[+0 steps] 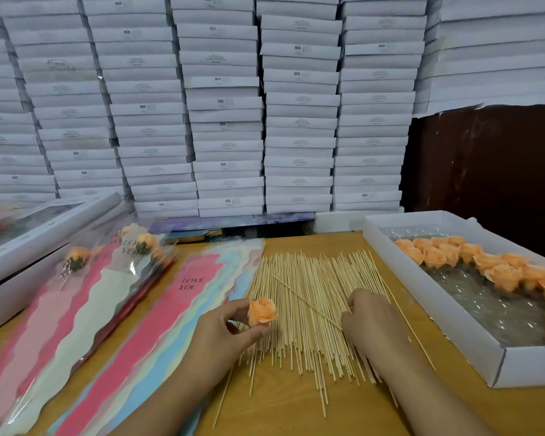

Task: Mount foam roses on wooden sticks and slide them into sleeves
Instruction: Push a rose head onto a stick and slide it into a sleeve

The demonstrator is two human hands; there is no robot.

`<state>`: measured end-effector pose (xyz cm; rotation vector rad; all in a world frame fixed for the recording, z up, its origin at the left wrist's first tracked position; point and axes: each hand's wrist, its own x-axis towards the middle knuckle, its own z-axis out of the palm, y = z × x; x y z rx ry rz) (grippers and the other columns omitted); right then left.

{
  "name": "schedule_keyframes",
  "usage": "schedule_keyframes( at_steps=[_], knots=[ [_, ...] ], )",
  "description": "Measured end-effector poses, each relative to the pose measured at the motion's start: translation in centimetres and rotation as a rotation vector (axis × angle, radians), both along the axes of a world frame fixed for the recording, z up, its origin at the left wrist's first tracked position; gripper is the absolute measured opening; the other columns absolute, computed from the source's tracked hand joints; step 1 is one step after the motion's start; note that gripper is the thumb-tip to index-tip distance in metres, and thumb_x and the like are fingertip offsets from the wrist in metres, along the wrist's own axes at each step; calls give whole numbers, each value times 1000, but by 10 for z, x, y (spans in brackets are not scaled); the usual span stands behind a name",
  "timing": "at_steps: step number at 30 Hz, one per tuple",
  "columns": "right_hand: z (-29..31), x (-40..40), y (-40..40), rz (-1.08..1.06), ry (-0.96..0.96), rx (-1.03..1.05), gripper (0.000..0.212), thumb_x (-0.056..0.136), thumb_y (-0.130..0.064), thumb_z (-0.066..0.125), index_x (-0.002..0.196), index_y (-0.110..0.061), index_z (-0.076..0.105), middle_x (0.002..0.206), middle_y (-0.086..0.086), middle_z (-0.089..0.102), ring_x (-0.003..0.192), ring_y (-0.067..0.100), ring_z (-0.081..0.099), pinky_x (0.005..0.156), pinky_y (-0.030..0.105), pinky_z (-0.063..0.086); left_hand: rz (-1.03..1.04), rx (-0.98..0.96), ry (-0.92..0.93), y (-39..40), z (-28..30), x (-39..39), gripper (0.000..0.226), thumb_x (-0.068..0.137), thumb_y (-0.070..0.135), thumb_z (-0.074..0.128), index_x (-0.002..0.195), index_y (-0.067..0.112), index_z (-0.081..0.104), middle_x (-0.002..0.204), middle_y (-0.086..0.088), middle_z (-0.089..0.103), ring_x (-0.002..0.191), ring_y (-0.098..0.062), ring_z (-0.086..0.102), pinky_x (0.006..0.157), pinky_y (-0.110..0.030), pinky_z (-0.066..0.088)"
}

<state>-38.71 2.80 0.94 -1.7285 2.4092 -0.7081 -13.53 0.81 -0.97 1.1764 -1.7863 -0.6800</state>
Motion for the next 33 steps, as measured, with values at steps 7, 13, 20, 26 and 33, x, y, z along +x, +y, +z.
schedule_keyframes(
  at_steps=[7,13,20,26,33],
  knots=[
    [3,-2,1,-19,-273,-109,22,93,-27,64,94,-8,73,79,5,72,73,21,68,68,36,58,-1,57,89,-2,1,1,40,70,27,89,105,39,74,96,17,76,88,-5,67,78,-29,54],
    [1,-7,-1,24,-326,-136,36,93,-20,60,61,-2,61,54,9,56,48,25,52,50,27,40,-27,115,234,-2,5,0,39,63,26,88,100,30,78,90,5,79,81,-11,71,73,-20,53],
    [8,-3,3,182,-478,-211,20,98,-16,55,84,-22,66,80,-5,70,61,4,63,51,21,48,-49,261,566,-5,13,8,33,72,11,82,104,15,77,101,-9,78,95,-21,75,76,-23,57],
    [9,-2,11,356,-423,-305,21,94,-22,64,93,-43,68,73,-15,67,64,2,61,50,12,45,-27,529,1075,-13,24,22,37,78,14,70,112,-1,68,106,-20,75,90,-20,76,73,-23,62],
    [-1,-3,8,419,-293,-217,17,95,-20,65,102,-29,77,83,-34,59,84,-10,58,72,5,37,47,565,1342,-15,33,29,28,81,16,68,105,2,65,88,-18,77,73,-16,77,66,-27,62]
  ],
)
